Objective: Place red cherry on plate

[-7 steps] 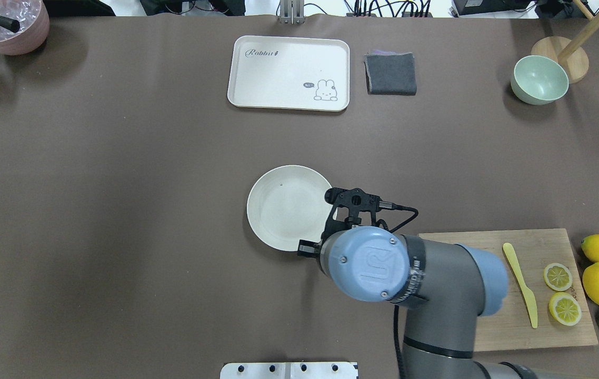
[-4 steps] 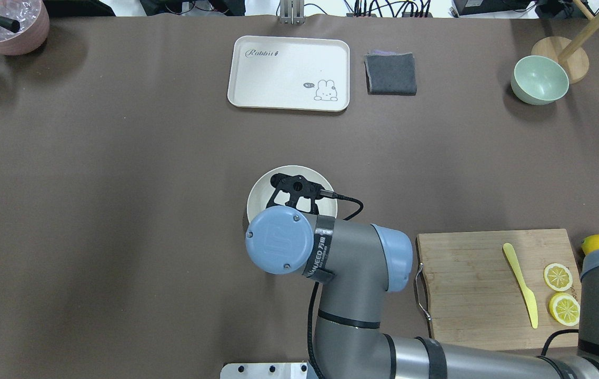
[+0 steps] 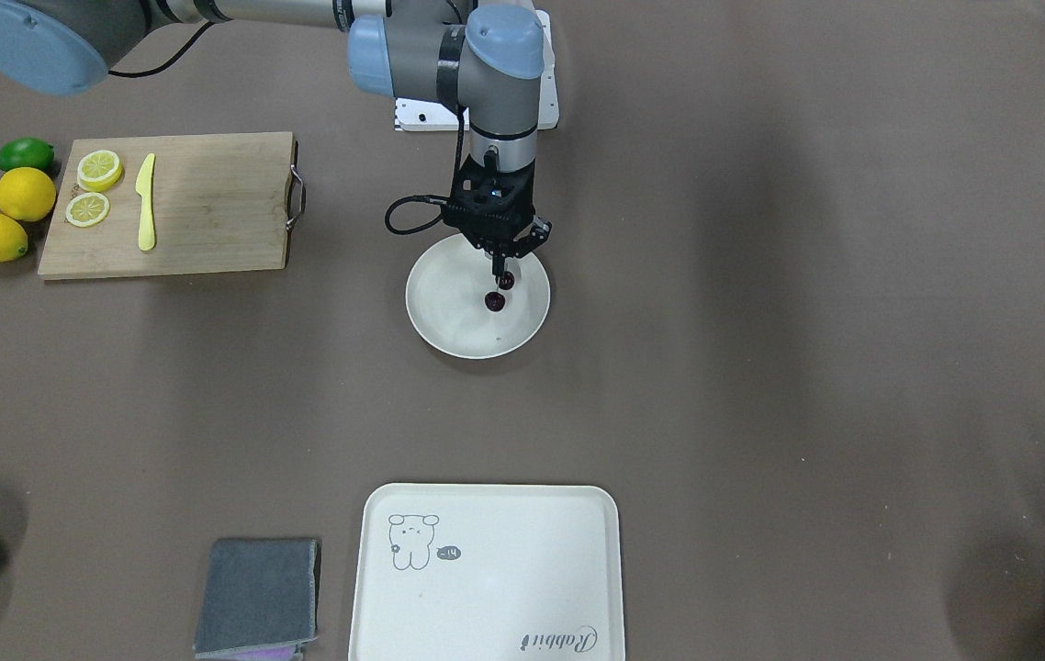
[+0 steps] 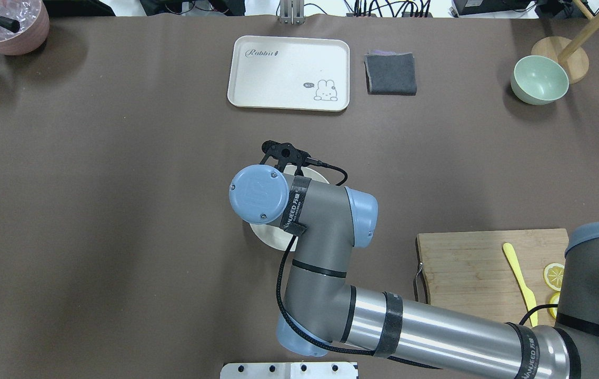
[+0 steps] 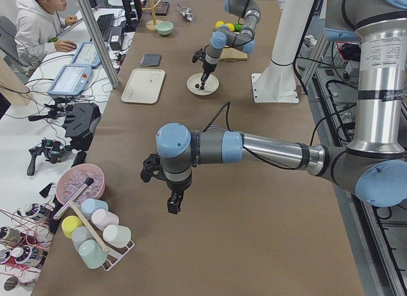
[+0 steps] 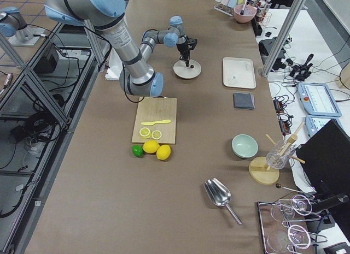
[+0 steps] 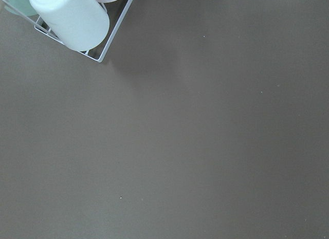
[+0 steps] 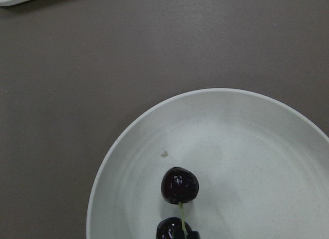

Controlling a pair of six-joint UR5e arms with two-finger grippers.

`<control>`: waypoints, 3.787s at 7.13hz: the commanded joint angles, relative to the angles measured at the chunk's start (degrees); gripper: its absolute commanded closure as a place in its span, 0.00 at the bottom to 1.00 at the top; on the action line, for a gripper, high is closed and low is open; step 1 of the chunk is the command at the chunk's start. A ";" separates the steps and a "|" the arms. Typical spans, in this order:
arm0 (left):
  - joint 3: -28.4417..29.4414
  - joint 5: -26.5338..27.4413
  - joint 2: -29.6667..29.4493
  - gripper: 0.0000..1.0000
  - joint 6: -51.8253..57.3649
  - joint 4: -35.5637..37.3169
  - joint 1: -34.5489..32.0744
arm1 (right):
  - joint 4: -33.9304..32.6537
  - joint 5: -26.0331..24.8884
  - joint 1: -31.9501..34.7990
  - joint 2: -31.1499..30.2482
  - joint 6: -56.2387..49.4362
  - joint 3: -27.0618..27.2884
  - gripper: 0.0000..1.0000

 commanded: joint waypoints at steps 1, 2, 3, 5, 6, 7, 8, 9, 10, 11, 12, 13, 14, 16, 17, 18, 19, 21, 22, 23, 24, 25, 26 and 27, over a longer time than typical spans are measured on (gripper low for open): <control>0.21 -0.02 -0.01 0.02 -0.10 -0.12 0.05 | -0.77 1.03 0.16 -0.17 -0.35 0.02 1.00; 0.39 -0.02 -0.01 0.02 -0.10 -0.21 0.05 | -0.52 1.03 0.16 -0.43 -0.26 0.20 0.53; 0.39 -0.02 -0.01 0.02 -0.10 -0.03 0.05 | -0.52 0.94 0.24 -0.52 -0.26 0.20 0.01; 0.39 -0.02 -0.01 0.02 -0.10 0.06 0.05 | -0.78 1.20 0.68 -1.39 -0.87 2.55 0.00; 0.39 -0.02 -0.10 0.02 -0.10 0.06 0.13 | -0.95 4.86 2.43 -4.45 -3.66 7.19 0.00; 0.39 -0.02 -0.10 0.02 -0.10 -0.03 0.13 | -2.43 8.03 5.14 -8.39 -6.30 12.89 0.00; 0.22 -0.02 -0.10 0.02 -0.10 -0.03 0.13 | -4.89 9.71 8.47 -13.48 -12.50 18.95 0.00; 0.21 -0.02 -0.10 0.02 -0.10 -0.03 0.22 | -6.13 14.34 14.60 -19.19 -19.96 23.71 0.00; 0.21 -0.02 -0.10 0.02 -0.10 -0.03 0.22 | -6.14 20.39 22.14 -24.20 -28.30 25.93 0.00; 0.21 -0.02 -0.19 0.02 -0.10 -0.12 0.31 | -6.14 23.67 28.48 -29.04 -36.39 28.30 0.00; 0.13 -0.02 -0.10 0.02 -0.10 -0.12 0.31 | -6.14 24.75 32.98 -36.83 -45.09 32.07 0.00; 0.13 -0.02 -0.10 0.02 -0.10 -0.12 0.31 | -6.14 26.67 38.60 -42.39 -53.70 33.58 0.00; -0.05 -0.02 -0.10 0.02 -0.10 -0.12 0.31 | -6.05 29.65 45.70 -47.14 -64.05 33.43 0.00; -0.14 -0.10 -0.10 0.02 -0.10 -0.12 0.31 | -7.27 35.08 60.64 -52.89 -87.18 30.11 0.00; -0.05 -0.10 -0.19 0.02 -0.10 -0.03 0.31 | -9.46 40.52 68.37 -52.91 -91.45 26.34 0.00; -0.05 -0.10 -0.19 0.02 -0.10 -0.12 0.31 | -11.31 45.02 74.10 -52.91 -93.14 21.52 0.00; -0.05 -0.10 -0.19 0.02 -0.10 -0.12 0.31 | -11.33 43.50 75.38 -53.51 -95.77 21.30 0.00; -0.05 -0.02 -0.19 0.02 -0.10 -0.03 0.31 | -11.41 34.62 75.13 -52.82 -113.31 19.64 0.00; -0.05 -0.02 -0.10 0.02 -0.10 -0.03 0.31 | -11.15 34.95 75.22 -53.43 -116.25 19.28 0.00; 0.04 -0.02 -0.10 0.02 -0.10 -0.03 0.31 | -11.06 36.78 75.22 -54.74 -117.32 19.45 0.00; 0.04 -0.10 -0.10 0.02 -0.10 -0.03 0.31 | -10.98 40.11 75.22 -55.88 -116.81 19.36 0.00; 0.13 -0.10 -0.10 0.02 -0.10 -0.03 0.31 | -11.06 40.23 75.22 -54.85 -116.63 18.84 0.00; 0.13 -0.02 -0.10 0.02 -0.10 -0.03 0.31 | -10.98 40.58 75.22 -55.19 -116.72 18.05 0.00; 0.13 -0.10 -0.10 0.02 -0.10 -0.03 0.31 | -10.97 40.93 75.22 -55.63 -116.72 17.96 0.00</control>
